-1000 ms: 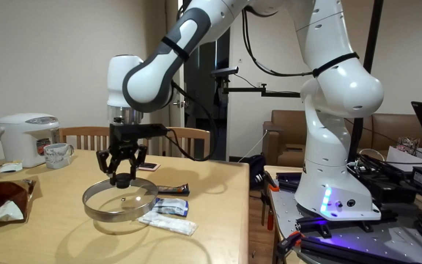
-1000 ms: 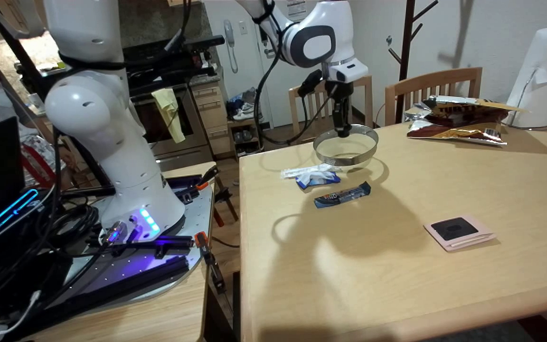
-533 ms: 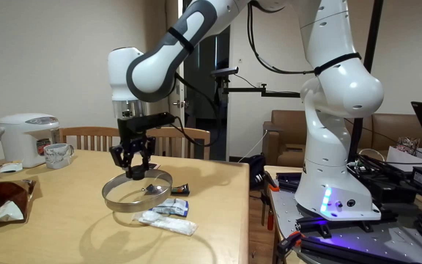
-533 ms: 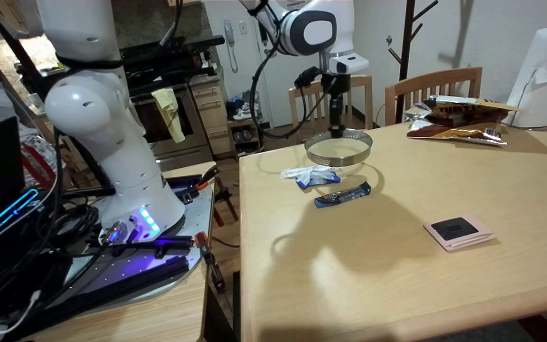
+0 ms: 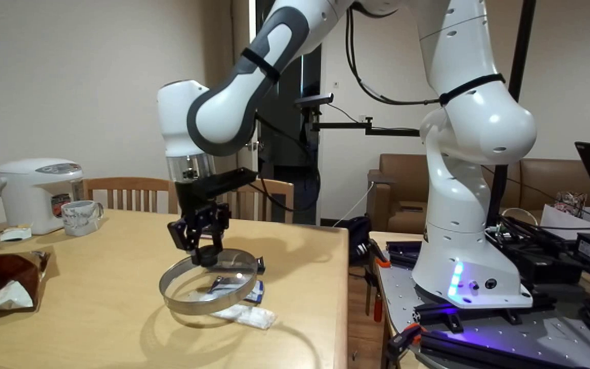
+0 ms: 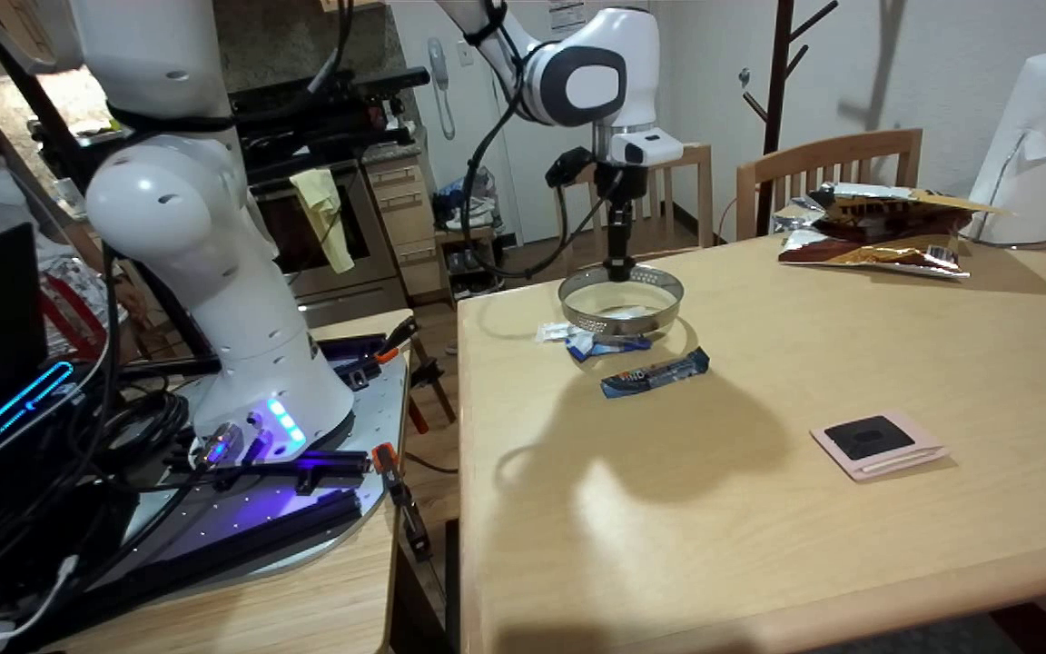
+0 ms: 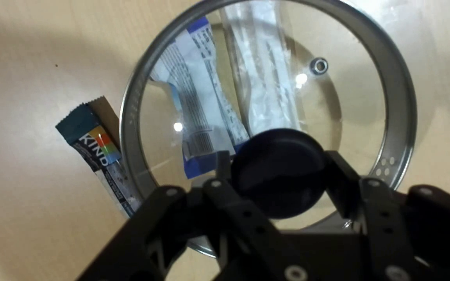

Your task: Pick the glass lid and put it over the blue sachet and the white object

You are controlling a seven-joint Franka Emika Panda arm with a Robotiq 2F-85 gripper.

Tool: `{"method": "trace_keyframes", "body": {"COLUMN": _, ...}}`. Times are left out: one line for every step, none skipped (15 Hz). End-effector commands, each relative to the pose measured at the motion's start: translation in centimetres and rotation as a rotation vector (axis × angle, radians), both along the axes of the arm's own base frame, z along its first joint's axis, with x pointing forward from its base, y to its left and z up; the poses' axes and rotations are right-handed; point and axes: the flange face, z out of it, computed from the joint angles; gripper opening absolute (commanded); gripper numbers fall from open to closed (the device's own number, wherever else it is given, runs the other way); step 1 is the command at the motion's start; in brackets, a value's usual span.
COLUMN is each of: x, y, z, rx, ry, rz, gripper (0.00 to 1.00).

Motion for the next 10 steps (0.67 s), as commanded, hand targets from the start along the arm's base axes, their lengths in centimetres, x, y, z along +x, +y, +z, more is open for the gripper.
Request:
{"method": "trace_keyframes", "body": {"x": -1.8, "y": -0.2, "z": 0.3, "rx": 0.028, "ry": -0.002, "rz": -0.011, "gripper": 0.34}}
{"method": "trace_keyframes", "body": {"x": -2.2, "y": -0.2, "z": 0.0, "rx": 0.028, "ry": 0.004, "rz": -0.018, "gripper": 0.34}}
{"method": "trace_keyframes", "body": {"x": -2.4, "y": -0.2, "z": -0.3, "rx": 0.033, "ry": 0.007, "rz": -0.017, "gripper": 0.34}}
{"method": "trace_keyframes", "body": {"x": -2.6, "y": -0.2, "z": -0.6, "rx": 0.034, "ry": 0.009, "rz": -0.026, "gripper": 0.34}}
{"method": "trace_keyframes", "body": {"x": -2.8, "y": -0.2, "z": -0.8, "rx": 0.039, "ry": 0.009, "rz": -0.026, "gripper": 0.34}}
{"method": "trace_keyframes", "body": {"x": -3.1, "y": -0.2, "z": -1.0, "rx": 0.042, "ry": 0.008, "rz": -0.028, "gripper": 0.34}}
{"method": "trace_keyframes", "body": {"x": -3.4, "y": -0.3, "z": -1.2, "rx": 0.048, "ry": 0.008, "rz": -0.034, "gripper": 0.34}}
{"method": "trace_keyframes", "body": {"x": -3.6, "y": -0.3, "z": -1.5, "rx": 0.053, "ry": 0.009, "rz": -0.039, "gripper": 0.34}}
{"method": "trace_keyframes", "body": {"x": -3.9, "y": -0.2, "z": -1.7, "rx": 0.06, "ry": 0.01, "rz": -0.045, "gripper": 0.34}}
{"method": "trace_keyframes", "body": {"x": -4.1, "y": -0.2, "z": -2.0, "rx": 0.065, "ry": 0.01, "rz": -0.051, "gripper": 0.34}}
